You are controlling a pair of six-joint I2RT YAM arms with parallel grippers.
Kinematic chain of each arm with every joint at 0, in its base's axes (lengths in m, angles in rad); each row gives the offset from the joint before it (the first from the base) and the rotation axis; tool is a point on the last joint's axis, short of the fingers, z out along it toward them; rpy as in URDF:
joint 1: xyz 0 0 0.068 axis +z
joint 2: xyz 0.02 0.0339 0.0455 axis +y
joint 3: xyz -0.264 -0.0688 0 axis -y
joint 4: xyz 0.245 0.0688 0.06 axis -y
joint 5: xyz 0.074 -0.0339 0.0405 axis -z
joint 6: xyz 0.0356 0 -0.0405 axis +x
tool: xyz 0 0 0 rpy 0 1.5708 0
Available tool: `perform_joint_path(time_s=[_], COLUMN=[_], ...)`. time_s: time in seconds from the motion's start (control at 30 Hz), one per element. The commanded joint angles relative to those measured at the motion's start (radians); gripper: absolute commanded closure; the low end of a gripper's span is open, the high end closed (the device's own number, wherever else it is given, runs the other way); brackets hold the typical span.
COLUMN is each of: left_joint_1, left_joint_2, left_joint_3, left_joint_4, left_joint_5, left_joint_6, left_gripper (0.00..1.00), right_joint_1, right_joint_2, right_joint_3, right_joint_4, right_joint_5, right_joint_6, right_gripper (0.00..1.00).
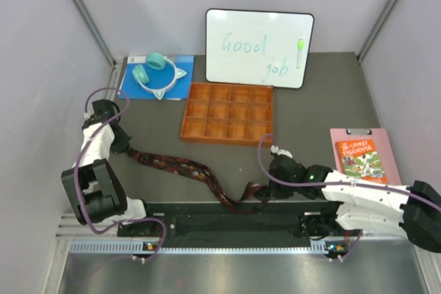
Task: Roll the ties
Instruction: Flatten out the tie at the center of the board.
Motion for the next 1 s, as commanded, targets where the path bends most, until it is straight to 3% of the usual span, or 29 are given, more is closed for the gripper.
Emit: perform_joint_path(time_s=[0.0,0.1,0.13,0.33,0.5,0.7,0.83,0.97], left_joint_1=[-0.002,-0.003,-0.002,-0.003,-0.002,0.0,0.0,0.0], left_joint_2=[-0.012,0.03,0.062,0.227,0.31,0.368,0.402,0.365], left_joint_3=[0.136,0.275,0.312,0.607,0.699,0.66,0.595,0.5], left_joint_4=[-0.041,-0.081,-0.094,-0.209,-0.239,-0.22,-0.187,-0.106], left_joint_5=[-0.051,-0.063,-0.065,-0.101,-0.147,-0.152,-0.137,-0.105], left_joint_6=[-0.001,-0.013,-0.015,0.011,0.028,0.036,0.03,-0.005], left_gripper=[1.0,1.0,1.0,1.0,1.0,1.0,1.0,1.0], right_joint_1=[0.012,-0.047,-0.067,-0.086,-0.123,-0.216,-0.28,-0.418], right_joint_2=[-0.032,-0.089,-0.123,-0.279,-0.367,-0.326,-0.223,-0.102], right_joint_3=[0.191,0.237,0.233,0.225,0.199,0.179,0.112,0.154], right_joint_4=[-0.164,-0.222,-0.23,-0.324,-0.34,-0.374,-0.23,-0.231], right_joint_5=[-0.013,-0.193,-0.324,-0.578,-0.819,-0.869,-0.887,-0.817], right_joint_6=[-0.013,0.004,0.025,0.114,0.128,0.058,0.038,-0.056], right_gripper=[1.0,1.0,1.0,1.0,1.0,1.0,0.98,0.83])
